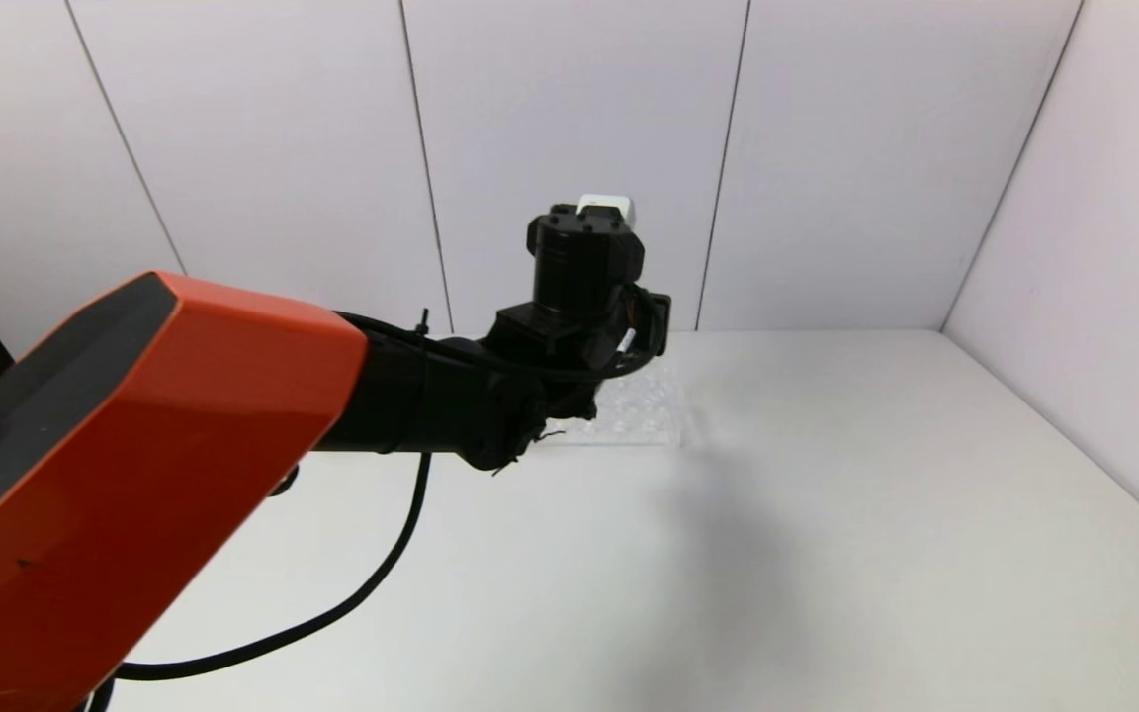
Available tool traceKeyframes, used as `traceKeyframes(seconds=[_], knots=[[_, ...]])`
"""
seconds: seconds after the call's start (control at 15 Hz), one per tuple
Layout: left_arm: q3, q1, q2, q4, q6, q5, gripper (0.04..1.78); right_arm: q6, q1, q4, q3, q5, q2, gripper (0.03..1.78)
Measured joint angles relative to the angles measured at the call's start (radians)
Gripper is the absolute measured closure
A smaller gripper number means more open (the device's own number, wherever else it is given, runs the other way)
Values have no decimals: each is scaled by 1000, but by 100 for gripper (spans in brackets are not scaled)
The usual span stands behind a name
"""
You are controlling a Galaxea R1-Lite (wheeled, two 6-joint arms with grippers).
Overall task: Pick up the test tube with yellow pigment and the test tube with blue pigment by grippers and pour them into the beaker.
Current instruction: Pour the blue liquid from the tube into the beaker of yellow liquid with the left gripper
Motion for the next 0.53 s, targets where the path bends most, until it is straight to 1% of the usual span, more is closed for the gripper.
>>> traceKeyframes(seconds=[0.27, 0.53], knots=[[59, 61, -139, 77, 3, -1, 138, 0, 0, 0, 0, 0, 0, 10], [194, 173, -303, 107, 23, -11, 138, 0, 0, 0, 0, 0, 0, 10]])
